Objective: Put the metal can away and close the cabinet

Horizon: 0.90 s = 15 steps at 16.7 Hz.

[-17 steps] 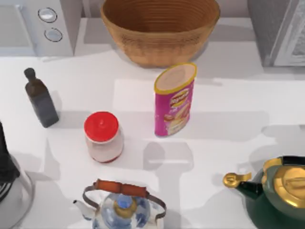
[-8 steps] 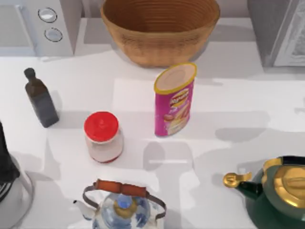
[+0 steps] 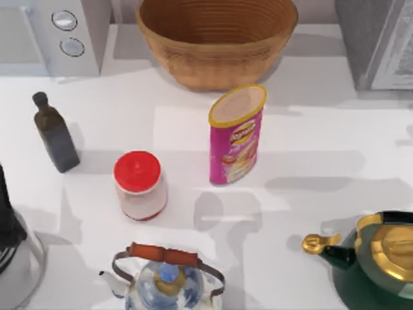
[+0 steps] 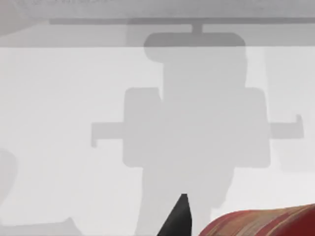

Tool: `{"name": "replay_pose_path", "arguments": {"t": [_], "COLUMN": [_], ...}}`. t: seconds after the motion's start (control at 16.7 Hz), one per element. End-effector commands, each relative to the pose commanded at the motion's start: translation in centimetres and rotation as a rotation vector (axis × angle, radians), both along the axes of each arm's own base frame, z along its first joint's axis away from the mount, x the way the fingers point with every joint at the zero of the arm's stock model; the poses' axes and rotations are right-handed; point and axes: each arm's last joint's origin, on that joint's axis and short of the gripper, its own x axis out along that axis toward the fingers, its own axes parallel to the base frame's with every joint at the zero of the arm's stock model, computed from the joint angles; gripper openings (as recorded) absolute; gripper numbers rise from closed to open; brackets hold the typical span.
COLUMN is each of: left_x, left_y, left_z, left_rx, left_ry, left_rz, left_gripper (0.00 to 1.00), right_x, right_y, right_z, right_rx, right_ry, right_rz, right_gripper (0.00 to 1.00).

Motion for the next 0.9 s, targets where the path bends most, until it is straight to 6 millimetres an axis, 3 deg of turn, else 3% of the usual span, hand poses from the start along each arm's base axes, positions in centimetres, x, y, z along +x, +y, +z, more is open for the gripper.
{"name": "replay_pose_path", "arguments": {"t": [0.3, 0.66, 0.78, 0.9], "left_x": [0.0, 0.0, 0.0, 0.0], "left_y": [0.0, 0.0, 0.0, 0.0], "left_z": [0.0, 0.0, 0.0, 0.0], "left_rx": [0.0, 0.0, 0.0, 0.0], "left_ry": [0.0, 0.0, 0.0, 0.0], "left_rz": [0.0, 0.0, 0.0, 0.0], "left_gripper": [1.0, 1.0, 1.0, 1.0], "right_x": [-1.9, -8.7, -12.0, -14.9], "right_y": [0.6, 3.5, 4.7, 5.6], "right_z": [1.5, 3.3, 2.5, 0.1], "right_rx": [-0.027, -0.089, -0.098, -0.093], "right_ry": [-0.146, -0.509, -0.639, -0.746], "right_rz": [0.006, 0.049, 0.061, 0.066], "right_gripper": [0.0, 0.0, 0.0, 0.0]}}
